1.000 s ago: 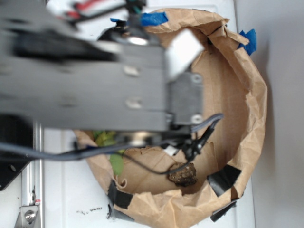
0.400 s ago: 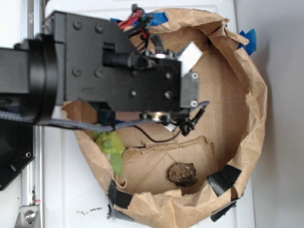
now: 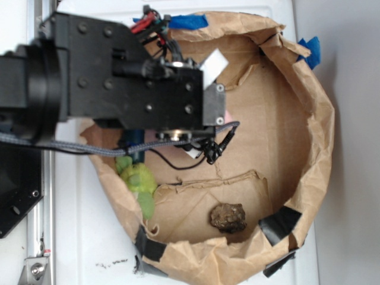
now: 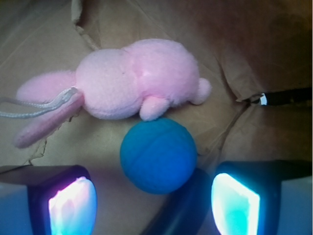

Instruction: Grab the plastic pickle.

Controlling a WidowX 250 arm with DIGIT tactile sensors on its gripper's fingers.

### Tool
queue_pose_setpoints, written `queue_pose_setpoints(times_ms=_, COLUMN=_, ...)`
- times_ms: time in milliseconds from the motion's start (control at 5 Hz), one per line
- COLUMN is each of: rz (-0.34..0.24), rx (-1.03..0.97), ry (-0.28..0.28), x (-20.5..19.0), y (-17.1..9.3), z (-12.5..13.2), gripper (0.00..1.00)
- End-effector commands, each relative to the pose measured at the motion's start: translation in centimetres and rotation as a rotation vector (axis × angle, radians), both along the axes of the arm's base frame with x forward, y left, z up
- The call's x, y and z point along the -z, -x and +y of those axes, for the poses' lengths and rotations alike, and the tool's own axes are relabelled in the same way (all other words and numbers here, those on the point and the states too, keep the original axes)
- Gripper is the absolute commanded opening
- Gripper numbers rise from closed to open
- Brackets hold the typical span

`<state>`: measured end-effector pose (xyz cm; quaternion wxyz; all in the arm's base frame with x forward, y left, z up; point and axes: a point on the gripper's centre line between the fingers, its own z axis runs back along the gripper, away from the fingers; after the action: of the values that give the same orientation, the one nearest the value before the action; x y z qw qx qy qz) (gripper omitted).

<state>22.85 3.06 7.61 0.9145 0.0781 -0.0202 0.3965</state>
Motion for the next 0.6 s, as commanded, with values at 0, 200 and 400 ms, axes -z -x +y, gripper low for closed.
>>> queue_pose_setpoints(times_ms=0, rz=-0.041, rx=-0.045, ry=0.052, x=-1.86, y=1.49, z=0.6, gripper=1.0)
queue_pose_setpoints(times_ms=200, rz=-0.015, rx=-0.068, ry=0.096, x=-1.88, y=1.86, z=-0.21, gripper=1.0)
queue_pose_setpoints(times_ms=400, rz=-0.015, rx=-0.068, ry=0.096, x=-1.88, y=1.86, z=-0.21, gripper=1.0)
